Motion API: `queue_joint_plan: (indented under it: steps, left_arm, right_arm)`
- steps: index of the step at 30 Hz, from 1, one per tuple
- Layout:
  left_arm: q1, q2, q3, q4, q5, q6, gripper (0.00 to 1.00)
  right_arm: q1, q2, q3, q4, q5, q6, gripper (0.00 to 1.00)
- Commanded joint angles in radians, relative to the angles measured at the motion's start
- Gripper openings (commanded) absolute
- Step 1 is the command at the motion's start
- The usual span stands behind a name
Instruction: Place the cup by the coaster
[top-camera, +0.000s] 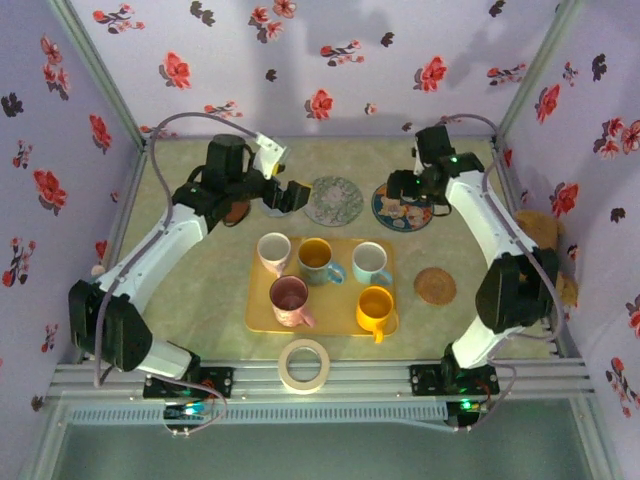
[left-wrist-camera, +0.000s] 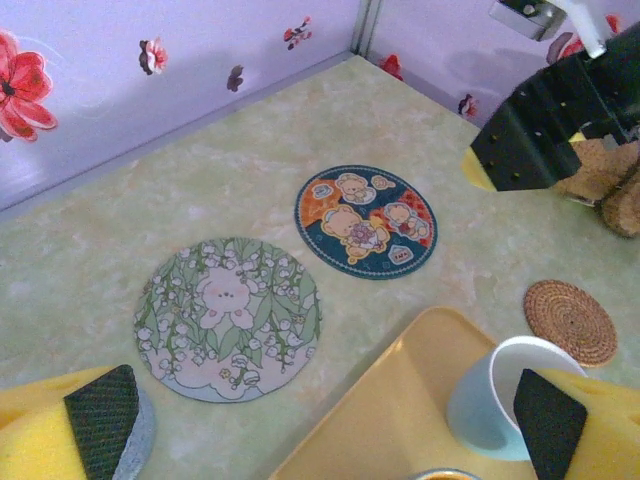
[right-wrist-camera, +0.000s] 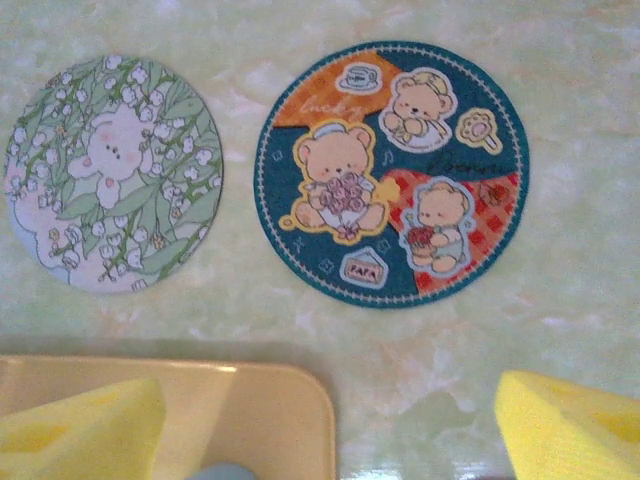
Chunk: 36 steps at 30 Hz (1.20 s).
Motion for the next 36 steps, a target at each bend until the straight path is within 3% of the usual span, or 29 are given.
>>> queue_joint_plan:
  steps: [1, 16, 22, 26, 36]
  left_arm:
    - [-0.015, -0.047, -0.044, -0.004, 0.014, 0.031, 0.99]
    - [-0.095, -0.068, -0.140, 0.043, 0.041, 0.049, 0.99]
    - [-0.107, -0.061, -0.166, 0.090, 0.041, 0.033, 0.99]
    - [-0.108, -0.061, -0.182, 0.096, 0.045, 0.037, 1.00]
    - [-0.108, -0.024, -0.195, 0.119, 0.065, 0.042, 0.99]
  right_arm:
    - [-0.002, -0.090, -0.086, -0.021, 0.035, 0.043, 0.81]
    - [-0.001, -0.323, -0.452, -0.066, 0.047, 0.184, 0.46]
    - [-0.008, -0.389, -0.560, -0.087, 0.077, 0.251, 0.23]
    - [-0.023, -0.398, -0.618, -0.101, 0.087, 0.287, 0.01]
    - [-0.106, -0.373, -0.749, -0.014, 0.076, 0.369, 0.00]
